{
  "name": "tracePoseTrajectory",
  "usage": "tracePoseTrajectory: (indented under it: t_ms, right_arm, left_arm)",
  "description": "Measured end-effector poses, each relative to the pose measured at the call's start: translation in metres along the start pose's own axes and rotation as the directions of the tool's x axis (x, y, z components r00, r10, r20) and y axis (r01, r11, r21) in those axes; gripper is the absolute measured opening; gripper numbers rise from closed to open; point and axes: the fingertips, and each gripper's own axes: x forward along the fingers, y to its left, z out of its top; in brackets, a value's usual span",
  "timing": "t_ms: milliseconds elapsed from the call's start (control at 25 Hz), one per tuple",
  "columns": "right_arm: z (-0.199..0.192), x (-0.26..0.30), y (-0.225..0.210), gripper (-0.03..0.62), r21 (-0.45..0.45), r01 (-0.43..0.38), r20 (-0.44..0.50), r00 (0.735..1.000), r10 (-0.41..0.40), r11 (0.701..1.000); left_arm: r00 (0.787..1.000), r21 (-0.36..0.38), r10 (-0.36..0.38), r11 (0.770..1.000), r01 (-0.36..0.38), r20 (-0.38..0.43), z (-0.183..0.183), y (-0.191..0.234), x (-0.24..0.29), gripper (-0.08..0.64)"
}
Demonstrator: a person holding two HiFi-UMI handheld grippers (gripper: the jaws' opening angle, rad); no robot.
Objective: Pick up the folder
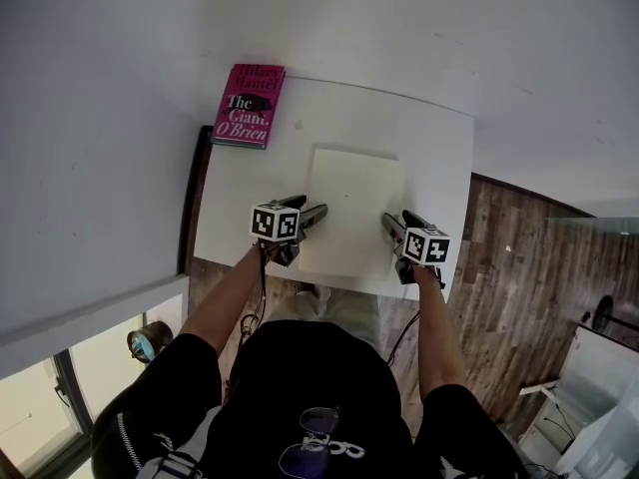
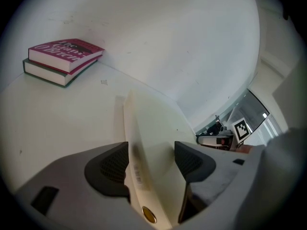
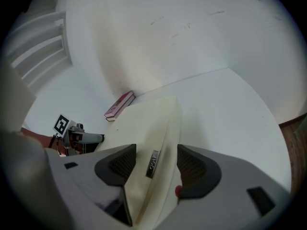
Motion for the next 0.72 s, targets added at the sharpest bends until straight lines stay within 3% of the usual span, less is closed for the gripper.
tracePoseTrajectory:
  t_ms: [240,720]
  right_arm:
    - [-0.0051,0.0081,-0.0005,0.259,0.059,-0.048,-0.020,0.999,0.049,0.997]
    - [-0.0060,0.0086,-0.0015,0.251,0.038,-0.034,-0.046,0.998,0.036,0.999]
  left_arm:
    - [1.000,-0.046,-0.019,0.999,0.019,-0.002,-0.0017,0.0021,0.0043,0.285]
    - [1.000,-0.062,-0.023,0.998,0.024,0.016,-0.0010,0.0007,0.0054,0.285]
